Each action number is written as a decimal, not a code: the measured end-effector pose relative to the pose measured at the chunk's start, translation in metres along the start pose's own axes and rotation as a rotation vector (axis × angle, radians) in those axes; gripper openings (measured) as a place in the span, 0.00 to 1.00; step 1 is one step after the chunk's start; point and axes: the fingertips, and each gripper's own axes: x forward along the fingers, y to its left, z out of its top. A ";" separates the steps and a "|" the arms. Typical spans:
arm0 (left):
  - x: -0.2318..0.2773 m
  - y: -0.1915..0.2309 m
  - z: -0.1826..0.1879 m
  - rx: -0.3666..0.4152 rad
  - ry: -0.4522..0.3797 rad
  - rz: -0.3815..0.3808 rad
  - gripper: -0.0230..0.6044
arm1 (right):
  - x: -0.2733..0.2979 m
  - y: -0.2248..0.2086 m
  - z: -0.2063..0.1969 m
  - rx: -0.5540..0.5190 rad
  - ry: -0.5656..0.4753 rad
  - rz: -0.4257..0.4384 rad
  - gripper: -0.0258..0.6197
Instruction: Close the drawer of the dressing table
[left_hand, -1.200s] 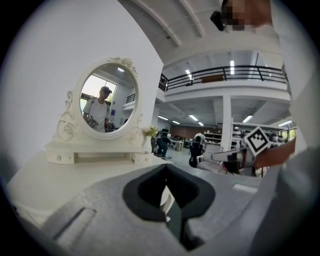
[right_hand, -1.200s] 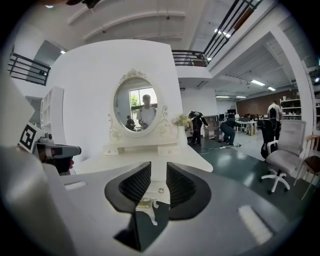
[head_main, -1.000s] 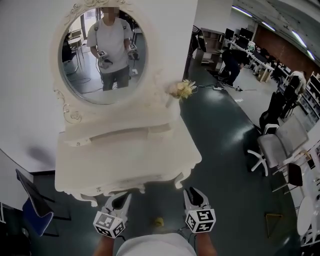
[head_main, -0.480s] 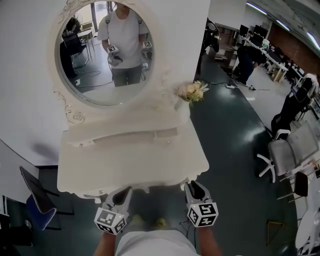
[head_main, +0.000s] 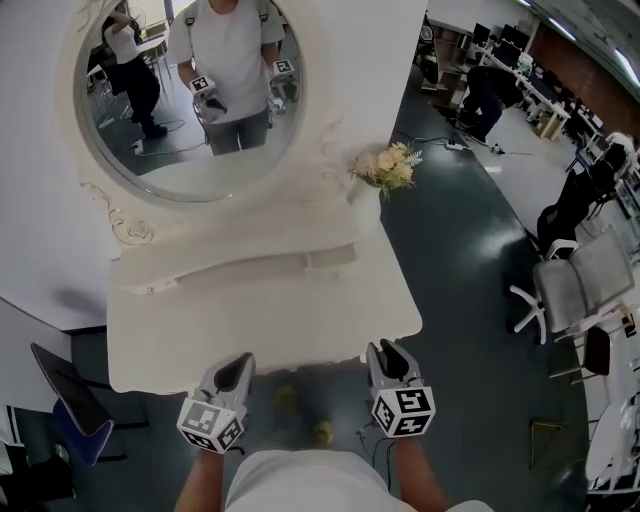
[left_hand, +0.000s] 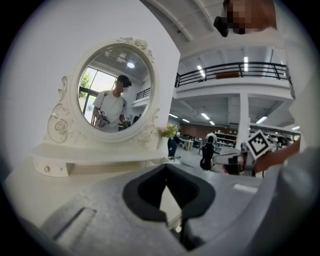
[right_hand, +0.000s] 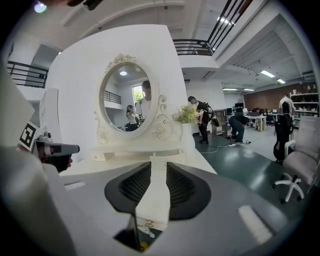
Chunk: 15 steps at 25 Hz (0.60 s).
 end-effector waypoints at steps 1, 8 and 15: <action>0.006 0.006 0.002 0.007 0.001 -0.006 0.03 | 0.007 0.000 -0.001 -0.002 0.005 -0.005 0.17; 0.038 0.040 0.010 0.023 0.013 -0.020 0.03 | 0.054 -0.003 0.004 0.034 0.009 -0.012 0.17; 0.062 0.064 0.001 0.001 0.044 -0.013 0.03 | 0.095 -0.011 0.005 0.007 0.020 -0.010 0.17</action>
